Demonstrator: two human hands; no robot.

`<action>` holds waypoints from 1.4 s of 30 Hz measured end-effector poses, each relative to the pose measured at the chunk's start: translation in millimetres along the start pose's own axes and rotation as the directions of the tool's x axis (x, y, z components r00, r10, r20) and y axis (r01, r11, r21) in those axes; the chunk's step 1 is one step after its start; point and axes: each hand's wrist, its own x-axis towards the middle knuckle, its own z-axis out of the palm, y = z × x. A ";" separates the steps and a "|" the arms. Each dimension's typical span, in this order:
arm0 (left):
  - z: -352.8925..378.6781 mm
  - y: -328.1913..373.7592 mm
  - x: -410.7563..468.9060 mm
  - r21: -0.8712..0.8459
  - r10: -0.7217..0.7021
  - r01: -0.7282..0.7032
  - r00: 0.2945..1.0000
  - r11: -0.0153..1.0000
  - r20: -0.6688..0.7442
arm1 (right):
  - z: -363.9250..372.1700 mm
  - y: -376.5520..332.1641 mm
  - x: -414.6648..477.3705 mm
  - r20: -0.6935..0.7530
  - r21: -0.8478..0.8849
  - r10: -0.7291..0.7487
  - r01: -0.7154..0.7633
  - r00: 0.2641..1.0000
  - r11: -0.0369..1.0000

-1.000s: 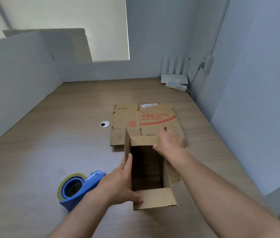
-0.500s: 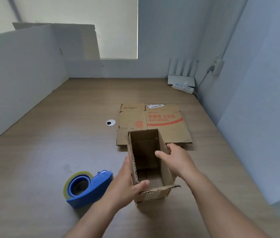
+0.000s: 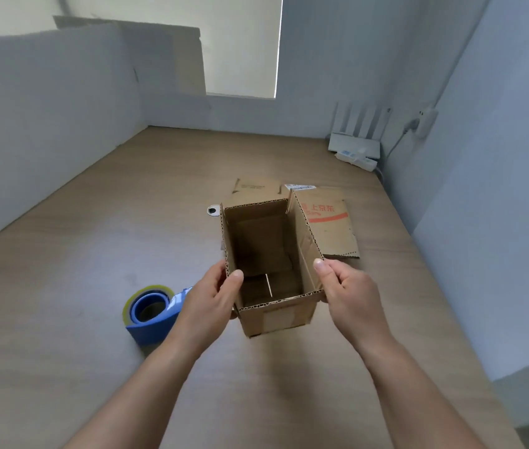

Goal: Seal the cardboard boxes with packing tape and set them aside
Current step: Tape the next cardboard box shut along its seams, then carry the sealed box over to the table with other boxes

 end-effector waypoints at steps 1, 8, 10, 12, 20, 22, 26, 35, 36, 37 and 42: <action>-1.9 2.0 -6.6 -0.018 0.006 -0.007 0.998 1.000 -0.062 | 0.0 -4.9 0.9 0.013 0.035 -0.037 0.037 0.999 0.999; -23.6 -6.2 -78.8 0.055 -0.082 0.120 0.887 0.991 -0.454 | 33.6 -26.5 -15.2 0.224 0.163 -0.277 0.245 0.934 0.956; -33.0 -11.1 -107.2 0.075 -0.125 0.194 0.839 0.978 -0.529 | 52.9 -34.3 -28.3 0.302 0.212 -0.305 0.249 0.903 0.945; -44.3 -19.4 -135.4 0.096 -0.153 0.261 0.784 0.960 -0.602 | 70.4 -46.2 -46.1 0.376 0.259 -0.338 0.253 0.863 0.932; -85.3 -42.3 -224.2 0.004 -0.230 0.390 0.551 0.921 -0.803 | 133.9 -95.9 -109.5 0.594 0.370 -0.471 0.298 0.652 0.880; -98.2 -48.9 -239.8 -0.028 -0.239 0.397 0.495 0.918 -0.835 | 150.3 -110.4 -122.2 0.620 0.385 -0.500 0.321 0.605 0.865; -132.8 -67.6 -270.5 -0.106 -0.268 0.389 0.390 0.915 -0.881 | 184.8 -142.7 -153.7 0.657 0.414 -0.546 0.356 0.520 0.838; -202.0 -108.2 -382.7 -0.286 -0.348 0.447 0.063 0.848 -0.935 | 258.1 -214.8 -267.3 0.764 0.535 -0.608 0.312 0.217 0.785; -204.1 -111.6 -395.9 -0.303 -0.353 0.456 0.027 0.837 -0.935 | 263.4 -218.8 -281.8 0.772 0.546 -0.612 0.314 0.173 0.777; -205.4 -115.3 -408.5 -0.324 -0.361 0.467 -0.011 0.823 -0.933 | 267.7 -222.3 -295.6 0.778 0.556 -0.615 0.316 0.128 0.769; -213.6 -140.5 -470.1 -0.392 -0.364 0.485 -0.157 0.781 -0.918 | 286.2 -235.8 -359.4 0.793 0.582 -0.609 0.313 -0.010 0.751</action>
